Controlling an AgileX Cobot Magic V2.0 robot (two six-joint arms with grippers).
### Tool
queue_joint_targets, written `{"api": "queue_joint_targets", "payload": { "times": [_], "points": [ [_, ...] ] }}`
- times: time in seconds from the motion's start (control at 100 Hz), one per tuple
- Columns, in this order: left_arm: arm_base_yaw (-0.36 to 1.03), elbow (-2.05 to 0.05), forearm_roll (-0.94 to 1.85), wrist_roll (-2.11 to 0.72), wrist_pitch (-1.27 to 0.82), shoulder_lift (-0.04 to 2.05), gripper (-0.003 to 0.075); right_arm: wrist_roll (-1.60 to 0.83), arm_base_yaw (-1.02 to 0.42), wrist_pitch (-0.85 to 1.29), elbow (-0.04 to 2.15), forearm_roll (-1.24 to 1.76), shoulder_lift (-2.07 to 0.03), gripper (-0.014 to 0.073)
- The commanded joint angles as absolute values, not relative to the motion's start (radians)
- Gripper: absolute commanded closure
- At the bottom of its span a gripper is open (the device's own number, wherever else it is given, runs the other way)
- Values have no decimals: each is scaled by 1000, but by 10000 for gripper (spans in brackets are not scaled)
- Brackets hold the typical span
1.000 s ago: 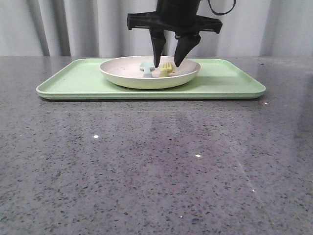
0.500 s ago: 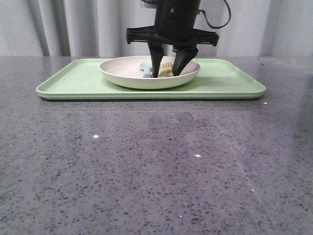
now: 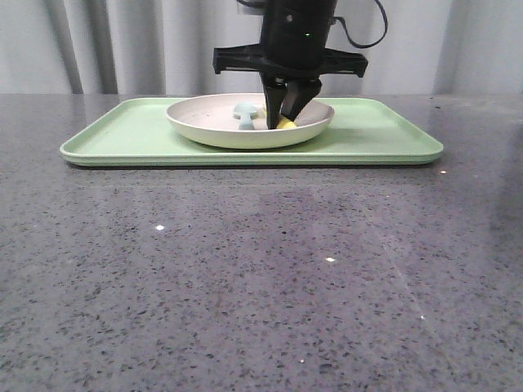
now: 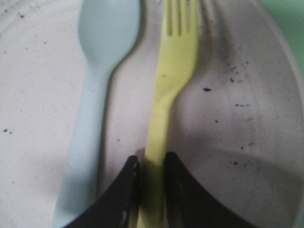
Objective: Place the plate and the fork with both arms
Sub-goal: 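Lower the right gripper onto the yellow fork and close it, then lift the yellow fork out of the plate with the right gripper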
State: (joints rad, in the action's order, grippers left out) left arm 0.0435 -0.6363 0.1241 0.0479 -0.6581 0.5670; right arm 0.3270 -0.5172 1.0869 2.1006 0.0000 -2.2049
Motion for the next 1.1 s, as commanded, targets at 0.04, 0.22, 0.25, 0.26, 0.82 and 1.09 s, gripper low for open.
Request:
{"api": "queue_joint_targets", "payload": {
  "times": [0.04, 0.22, 0.25, 0.26, 0.82, 1.09],
  "points": [
    [43, -664, 130, 59, -579, 571, 282, 336, -514, 1072, 2128, 0, -2152, 561],
    [43, -664, 130, 59, -579, 571, 282, 336, -514, 1073, 2133, 0, -2142, 573],
    [43, -664, 130, 59, -579, 571, 282, 336, -514, 1074, 2135, 0, -2140, 577],
    [43, -664, 130, 59, -579, 571, 282, 336, -514, 1074, 2137, 0, -2139, 579],
    [43, -664, 128, 59, -579, 571, 282, 323, -444, 1110, 2212, -31, -2022, 580],
    [43, -664, 128, 59, -579, 571, 282, 267, -351, 1169, 2208, -29, -1997, 580]
  ]
}}
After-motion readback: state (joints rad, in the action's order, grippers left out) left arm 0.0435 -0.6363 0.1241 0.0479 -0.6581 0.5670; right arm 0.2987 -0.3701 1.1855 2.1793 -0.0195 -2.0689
